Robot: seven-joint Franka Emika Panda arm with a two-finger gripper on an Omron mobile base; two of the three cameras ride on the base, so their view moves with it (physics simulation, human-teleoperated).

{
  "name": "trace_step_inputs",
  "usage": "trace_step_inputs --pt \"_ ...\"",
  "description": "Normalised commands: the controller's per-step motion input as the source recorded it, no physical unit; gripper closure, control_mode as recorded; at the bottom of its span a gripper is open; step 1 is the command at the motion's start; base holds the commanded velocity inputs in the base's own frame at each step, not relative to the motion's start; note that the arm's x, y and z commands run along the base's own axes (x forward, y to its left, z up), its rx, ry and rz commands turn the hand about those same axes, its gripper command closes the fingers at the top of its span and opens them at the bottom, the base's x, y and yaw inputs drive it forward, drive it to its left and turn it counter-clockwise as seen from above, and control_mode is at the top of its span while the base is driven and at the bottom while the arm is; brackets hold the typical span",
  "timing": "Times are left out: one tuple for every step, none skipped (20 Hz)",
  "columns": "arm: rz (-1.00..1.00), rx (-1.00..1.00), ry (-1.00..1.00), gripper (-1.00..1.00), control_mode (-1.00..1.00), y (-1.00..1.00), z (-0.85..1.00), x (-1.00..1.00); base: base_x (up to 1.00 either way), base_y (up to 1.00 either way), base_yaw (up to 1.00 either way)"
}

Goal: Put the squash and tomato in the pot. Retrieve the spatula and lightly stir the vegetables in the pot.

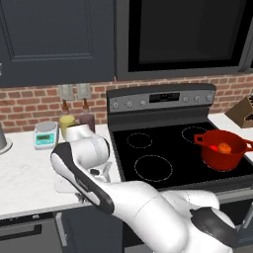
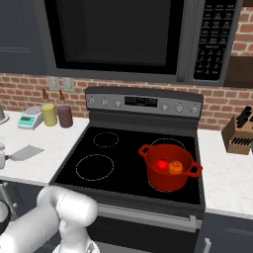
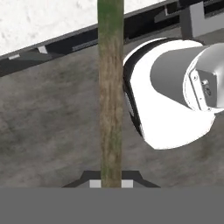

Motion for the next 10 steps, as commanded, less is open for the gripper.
trace_step_inputs --pt "-0.14 0.03 0.00 1.00 -1.00 -0.99 0.89 -0.14 0.00 0.00 0.00" --pt "-0.15 0.05 0.00 1.00 -1.00 -1.00 1.00 -0.10 0.00 0.00 0.00" --pt "-0.16 0.06 0.00 1.00 -1.00 -1.00 0.96 -0.04 0.00 0.00 0.00" --pt "-0.18 0.07 0.00 1.00 -1.00 -1.00 0.89 -0.04 0.00 0.00 0.00" --pt "-0.22 0.08 0.00 1.00 -1.00 -1.00 0.83 0.00 0.00 0.00 0.00" --pt "-0.25 0.09 0.00 1.00 -1.00 -1.00 0.82 0.00 0.00 0.00 0.00" --pt "-0.28 0.09 0.00 1.00 -1.00 -1.00 0.77 0.00 0.00 0.00 0.00" --pt "-0.31 0.10 0.00 1.00 -1.00 -1.00 0.75 0.00 0.00 0.00 0.00" --pt "-0.32 0.10 0.00 1.00 -1.00 -1.00 0.69 0.00 0.00 0.00 0.00" --pt "-0.35 0.11 0.00 1.00 -1.00 -1.00 0.64 0.00 0.00 0.00 0.00"
